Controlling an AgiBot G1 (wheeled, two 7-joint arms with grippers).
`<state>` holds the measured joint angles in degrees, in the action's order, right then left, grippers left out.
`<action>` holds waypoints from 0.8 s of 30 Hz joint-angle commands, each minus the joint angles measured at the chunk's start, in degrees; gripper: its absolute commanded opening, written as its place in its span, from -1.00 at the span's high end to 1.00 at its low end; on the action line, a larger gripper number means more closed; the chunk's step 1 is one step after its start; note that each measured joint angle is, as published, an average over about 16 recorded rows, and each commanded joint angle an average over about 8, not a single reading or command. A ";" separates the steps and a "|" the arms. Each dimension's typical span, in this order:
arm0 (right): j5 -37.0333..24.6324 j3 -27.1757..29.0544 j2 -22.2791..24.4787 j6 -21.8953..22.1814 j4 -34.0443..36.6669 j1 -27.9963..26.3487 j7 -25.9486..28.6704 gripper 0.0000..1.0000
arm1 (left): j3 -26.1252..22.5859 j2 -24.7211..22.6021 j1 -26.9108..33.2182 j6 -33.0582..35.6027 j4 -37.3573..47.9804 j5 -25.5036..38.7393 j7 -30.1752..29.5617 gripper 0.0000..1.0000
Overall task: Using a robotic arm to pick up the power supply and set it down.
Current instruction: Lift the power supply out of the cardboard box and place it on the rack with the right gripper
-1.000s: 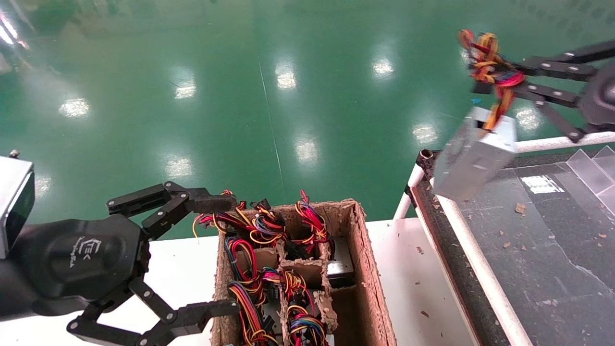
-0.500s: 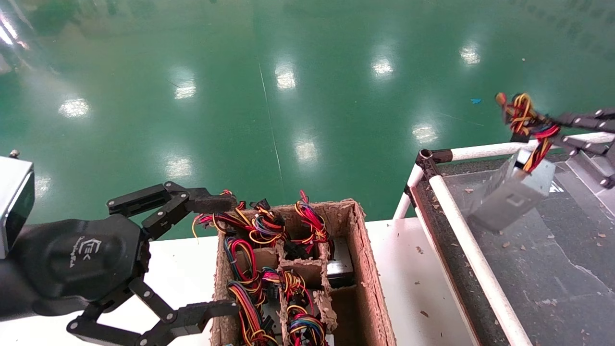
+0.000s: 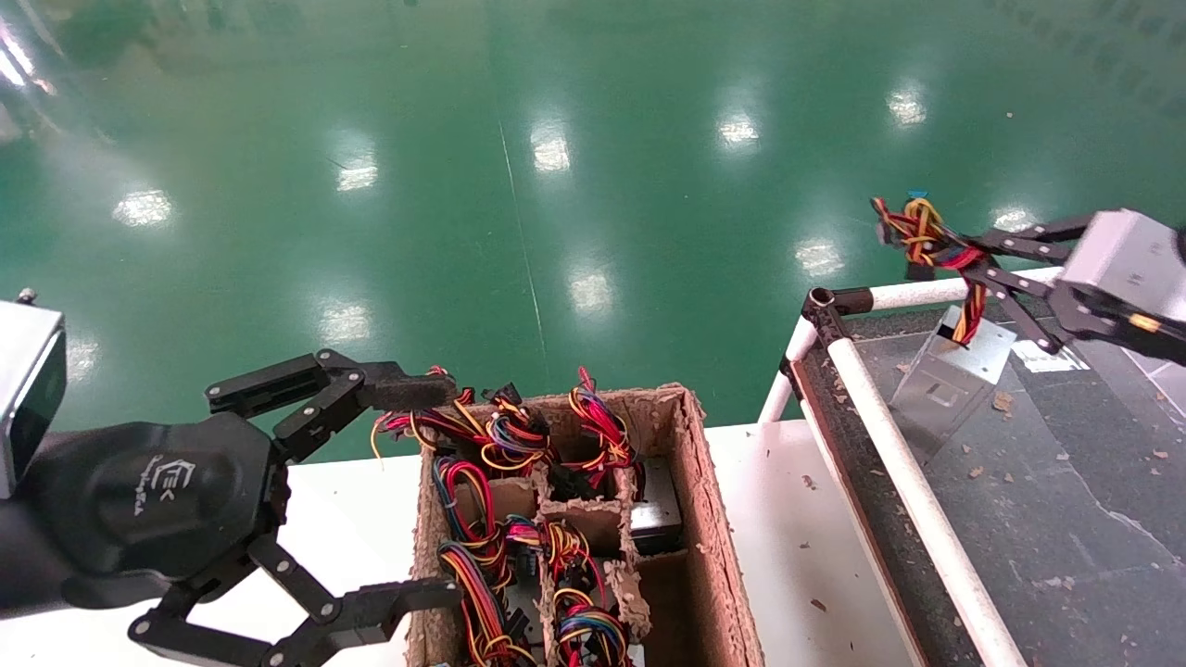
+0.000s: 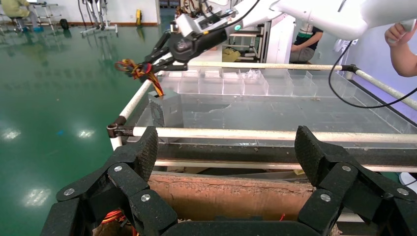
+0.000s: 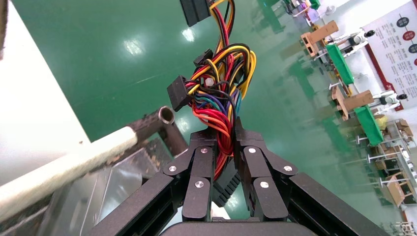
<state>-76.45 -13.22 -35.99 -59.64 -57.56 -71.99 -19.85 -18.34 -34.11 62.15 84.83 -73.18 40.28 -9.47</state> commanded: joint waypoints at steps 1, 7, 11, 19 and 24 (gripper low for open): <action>-0.94 -0.76 -1.53 0.13 1.59 -1.81 -0.32 1.00 | 0.00 0.00 0.00 0.00 0.00 0.00 0.00 -1.00; -1.84 -2.02 -4.31 -1.08 4.77 -5.42 -1.76 1.00 | -0.01 0.01 0.00 -0.01 0.00 -0.01 0.01 -1.00; -2.27 -2.45 -5.47 -1.29 6.32 -7.00 -2.50 1.00 | -0.02 0.01 0.01 -0.01 0.00 -0.02 0.01 -1.00; -2.54 -2.96 -6.97 -1.89 8.60 -8.90 -3.38 0.63 | -0.04 0.01 0.01 -0.02 0.00 -0.03 0.02 -1.00; -3.12 -3.41 -7.47 -1.99 10.05 -9.55 -3.42 -0.62 | -0.05 0.02 0.01 -0.02 0.00 -0.03 0.02 -1.00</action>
<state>-79.44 -16.53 -43.33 -61.62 -47.65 -81.42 -23.24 -18.39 -34.09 62.16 84.81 -73.18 40.25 -9.45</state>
